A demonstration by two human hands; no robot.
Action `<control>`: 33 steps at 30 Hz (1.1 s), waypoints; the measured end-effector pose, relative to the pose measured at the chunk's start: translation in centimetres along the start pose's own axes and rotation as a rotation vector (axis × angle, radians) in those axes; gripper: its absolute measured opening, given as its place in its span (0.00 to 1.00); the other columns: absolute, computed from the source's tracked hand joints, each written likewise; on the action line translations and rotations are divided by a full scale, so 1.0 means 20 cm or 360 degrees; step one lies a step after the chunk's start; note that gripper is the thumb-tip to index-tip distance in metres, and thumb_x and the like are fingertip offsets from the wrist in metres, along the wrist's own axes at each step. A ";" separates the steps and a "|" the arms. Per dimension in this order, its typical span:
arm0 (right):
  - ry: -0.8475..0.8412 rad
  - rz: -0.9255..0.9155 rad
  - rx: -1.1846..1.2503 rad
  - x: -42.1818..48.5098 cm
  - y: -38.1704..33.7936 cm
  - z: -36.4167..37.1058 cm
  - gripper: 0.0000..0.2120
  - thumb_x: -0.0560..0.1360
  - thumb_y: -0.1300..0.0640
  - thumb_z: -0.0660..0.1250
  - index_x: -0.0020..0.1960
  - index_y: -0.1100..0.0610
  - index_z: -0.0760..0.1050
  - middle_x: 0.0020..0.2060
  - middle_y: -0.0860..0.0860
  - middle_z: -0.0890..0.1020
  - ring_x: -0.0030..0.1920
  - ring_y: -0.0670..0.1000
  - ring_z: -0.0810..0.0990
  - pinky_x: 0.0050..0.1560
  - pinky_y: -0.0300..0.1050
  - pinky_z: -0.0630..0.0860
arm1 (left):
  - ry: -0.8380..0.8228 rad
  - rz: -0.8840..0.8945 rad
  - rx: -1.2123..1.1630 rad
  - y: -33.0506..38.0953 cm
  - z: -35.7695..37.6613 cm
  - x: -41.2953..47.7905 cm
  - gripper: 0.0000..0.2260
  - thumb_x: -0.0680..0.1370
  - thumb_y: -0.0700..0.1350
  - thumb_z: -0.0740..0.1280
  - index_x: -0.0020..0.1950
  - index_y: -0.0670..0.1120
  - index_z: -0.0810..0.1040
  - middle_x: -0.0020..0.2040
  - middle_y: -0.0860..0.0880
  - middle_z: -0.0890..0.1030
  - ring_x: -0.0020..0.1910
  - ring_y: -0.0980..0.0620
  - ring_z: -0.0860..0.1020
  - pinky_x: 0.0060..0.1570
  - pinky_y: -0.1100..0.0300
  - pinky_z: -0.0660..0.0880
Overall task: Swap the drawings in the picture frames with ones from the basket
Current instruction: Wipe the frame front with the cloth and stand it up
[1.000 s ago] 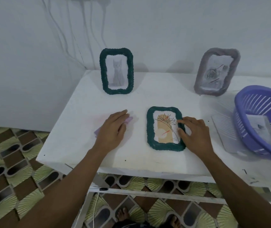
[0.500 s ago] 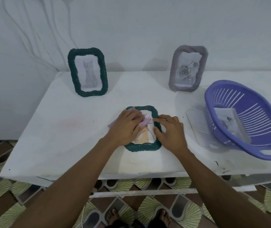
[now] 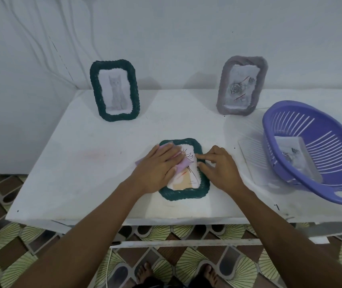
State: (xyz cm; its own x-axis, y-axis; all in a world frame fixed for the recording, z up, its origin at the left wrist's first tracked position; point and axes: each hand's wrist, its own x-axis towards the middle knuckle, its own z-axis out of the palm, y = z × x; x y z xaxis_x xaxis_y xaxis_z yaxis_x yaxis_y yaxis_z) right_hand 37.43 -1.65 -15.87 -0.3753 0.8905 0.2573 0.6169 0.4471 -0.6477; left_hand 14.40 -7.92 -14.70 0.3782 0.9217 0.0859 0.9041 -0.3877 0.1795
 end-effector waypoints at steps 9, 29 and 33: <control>-0.0105 -0.0040 -0.0309 -0.01 0.01 0.00 0.17 0.74 0.44 0.69 0.61 0.44 0.78 0.70 0.44 0.71 0.65 0.49 0.68 0.60 0.53 0.65 | -0.0051 0.0145 -0.0005 0.02 -0.02 -0.01 0.25 0.83 0.55 0.43 0.77 0.48 0.63 0.79 0.50 0.58 0.79 0.53 0.48 0.76 0.49 0.44; -0.0075 0.0070 -0.0377 -0.01 -0.02 0.00 0.16 0.73 0.41 0.66 0.60 0.38 0.76 0.68 0.42 0.73 0.68 0.44 0.66 0.56 0.46 0.55 | 0.0357 -0.0085 -0.0001 0.02 0.00 0.22 0.12 0.77 0.46 0.61 0.56 0.44 0.79 0.65 0.43 0.72 0.62 0.43 0.72 0.67 0.45 0.62; -0.0067 0.0073 -0.0373 -0.01 -0.02 0.00 0.16 0.73 0.41 0.67 0.60 0.38 0.76 0.68 0.43 0.74 0.67 0.45 0.67 0.55 0.45 0.55 | 0.0538 -0.0099 -0.0098 0.03 0.03 0.21 0.12 0.76 0.45 0.65 0.57 0.43 0.80 0.58 0.45 0.77 0.58 0.45 0.73 0.62 0.50 0.69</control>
State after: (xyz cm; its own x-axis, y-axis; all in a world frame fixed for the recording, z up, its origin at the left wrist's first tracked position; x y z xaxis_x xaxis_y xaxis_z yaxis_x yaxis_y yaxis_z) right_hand 37.36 -2.03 -15.65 -0.3687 0.9082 0.1981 0.7758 0.4180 -0.4726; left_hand 16.68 -4.23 -14.74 0.2262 0.8924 0.3905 0.9058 -0.3402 0.2526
